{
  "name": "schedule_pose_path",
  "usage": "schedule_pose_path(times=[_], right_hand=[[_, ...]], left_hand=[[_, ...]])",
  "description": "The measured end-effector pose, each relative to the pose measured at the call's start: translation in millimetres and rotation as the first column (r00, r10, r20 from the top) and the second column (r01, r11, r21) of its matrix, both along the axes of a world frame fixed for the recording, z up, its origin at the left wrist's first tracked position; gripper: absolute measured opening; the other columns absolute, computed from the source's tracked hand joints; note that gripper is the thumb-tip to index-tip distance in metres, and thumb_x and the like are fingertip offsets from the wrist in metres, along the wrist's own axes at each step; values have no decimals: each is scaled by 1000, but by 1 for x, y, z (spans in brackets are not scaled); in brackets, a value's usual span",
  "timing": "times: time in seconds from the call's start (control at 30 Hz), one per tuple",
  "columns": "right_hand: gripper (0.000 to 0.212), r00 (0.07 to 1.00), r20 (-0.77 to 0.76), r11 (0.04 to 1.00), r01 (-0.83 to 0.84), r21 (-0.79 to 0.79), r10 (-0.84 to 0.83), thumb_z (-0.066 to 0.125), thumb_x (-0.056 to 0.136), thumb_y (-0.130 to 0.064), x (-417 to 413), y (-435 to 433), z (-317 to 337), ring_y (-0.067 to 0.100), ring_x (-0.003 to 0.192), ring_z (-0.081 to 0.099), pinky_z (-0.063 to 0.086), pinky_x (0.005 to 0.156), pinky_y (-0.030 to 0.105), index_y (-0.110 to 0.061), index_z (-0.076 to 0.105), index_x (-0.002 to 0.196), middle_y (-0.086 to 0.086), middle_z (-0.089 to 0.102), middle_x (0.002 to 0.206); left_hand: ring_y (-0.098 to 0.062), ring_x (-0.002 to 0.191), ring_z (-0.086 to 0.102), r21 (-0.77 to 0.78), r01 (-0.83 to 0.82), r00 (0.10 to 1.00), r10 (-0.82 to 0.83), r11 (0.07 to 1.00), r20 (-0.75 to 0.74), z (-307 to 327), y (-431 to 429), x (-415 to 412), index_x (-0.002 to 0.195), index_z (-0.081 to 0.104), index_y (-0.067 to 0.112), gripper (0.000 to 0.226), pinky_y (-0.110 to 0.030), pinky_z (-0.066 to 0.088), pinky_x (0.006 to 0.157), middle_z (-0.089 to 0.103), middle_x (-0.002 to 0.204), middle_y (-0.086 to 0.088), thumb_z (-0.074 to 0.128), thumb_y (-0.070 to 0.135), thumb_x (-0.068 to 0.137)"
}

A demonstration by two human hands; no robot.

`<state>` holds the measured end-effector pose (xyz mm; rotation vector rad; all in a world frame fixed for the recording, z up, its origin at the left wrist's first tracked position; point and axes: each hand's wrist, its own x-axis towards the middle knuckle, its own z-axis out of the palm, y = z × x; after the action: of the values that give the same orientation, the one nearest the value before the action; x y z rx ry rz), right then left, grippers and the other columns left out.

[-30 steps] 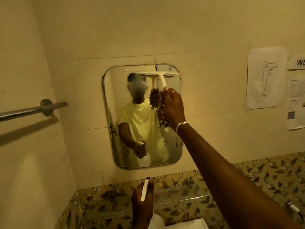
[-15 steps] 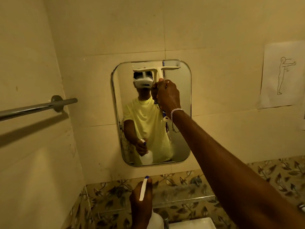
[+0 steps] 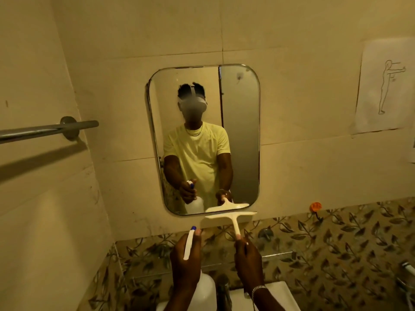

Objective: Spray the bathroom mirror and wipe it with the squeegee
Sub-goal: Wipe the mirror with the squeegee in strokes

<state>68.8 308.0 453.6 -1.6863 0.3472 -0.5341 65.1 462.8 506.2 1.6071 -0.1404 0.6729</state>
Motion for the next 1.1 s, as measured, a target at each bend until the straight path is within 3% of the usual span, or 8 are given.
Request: schedule_pose_path(times=[0.13, 0.27, 0.4, 0.63, 0.73, 0.93, 1.03, 1.1], right_hand=[[45, 996, 88, 997, -19, 78, 12, 48, 99, -59, 0, -8, 33, 17, 54, 54, 46, 52, 34, -21, 67, 85, 1, 58, 61], [41, 956, 293, 999, -16, 44, 2, 47, 107, -47, 14, -22, 138, 21, 55, 52, 44, 55, 36, -22, 64, 80, 5, 56, 62], [41, 898, 440, 998, 30, -60, 0, 42, 109, -45, 32, -43, 257, 20, 64, 58, 49, 59, 35, -14, 64, 94, 3, 62, 73], [38, 839, 543, 993, 58, -107, 10, 41, 109, -43, 50, -62, 375, 12, 58, 55, 45, 58, 31, -25, 61, 82, -4, 60, 69], [39, 839, 544, 983, 90, -158, 11, 41, 109, -44, 56, -64, 386, 12, 58, 55, 47, 62, 33, -29, 57, 77, -4, 59, 68], [40, 851, 525, 985, 97, -140, -9, 44, 106, -50, 54, -70, 381, 1, 46, 54, 42, 48, 22, -32, 60, 73, -11, 61, 55], [41, 874, 486, 981, 112, -157, -22, 43, 104, -55, 48, -68, 341, -3, 44, 55, 42, 46, 19, -36, 60, 72, -19, 62, 49], [40, 889, 456, 979, 123, -160, -37, 42, 102, -59, 45, -67, 287, 5, 53, 58, 46, 50, 25, -38, 59, 73, -14, 63, 55]], left_hand=[[-6, 69, 71, 11, 9, 1000, -10, 1000, 20, -4, 1, 3, 72, 71, 19, 35, -7, 50, 56, 74, 74, 11, 56, 45, 89], [-5, 65, 69, 36, -7, 998, 4, 999, 59, 1, -1, 11, 66, 67, 22, 30, -6, 46, 53, 68, 59, 3, 59, 38, 91], [-7, 63, 66, 62, -15, 992, 7, 998, 122, 10, -4, 17, 64, 63, 21, 34, -7, 44, 52, 59, 53, 3, 55, 40, 91], [-7, 64, 67, 115, -30, 992, 16, 993, 122, 7, -10, 31, 65, 66, 20, 33, -7, 44, 52, 61, 52, 2, 61, 29, 96], [-7, 67, 68, 111, -27, 992, 14, 993, 122, 8, -12, 34, 68, 69, 17, 32, -8, 47, 53, 64, 55, 0, 60, 33, 94], [-8, 67, 68, 91, -3, 994, -7, 996, 105, 9, -18, 36, 68, 69, 14, 37, -10, 50, 55, 67, 58, -2, 57, 38, 93], [-11, 63, 67, 55, 17, 993, -23, 998, 116, 11, -19, 37, 68, 67, 9, 47, -13, 50, 51, 65, 57, -6, 52, 49, 89], [-12, 62, 66, 69, 0, 990, -9, 998, 139, 11, -17, 39, 67, 65, 13, 48, -20, 51, 51, 63, 56, -4, 50, 51, 91]])
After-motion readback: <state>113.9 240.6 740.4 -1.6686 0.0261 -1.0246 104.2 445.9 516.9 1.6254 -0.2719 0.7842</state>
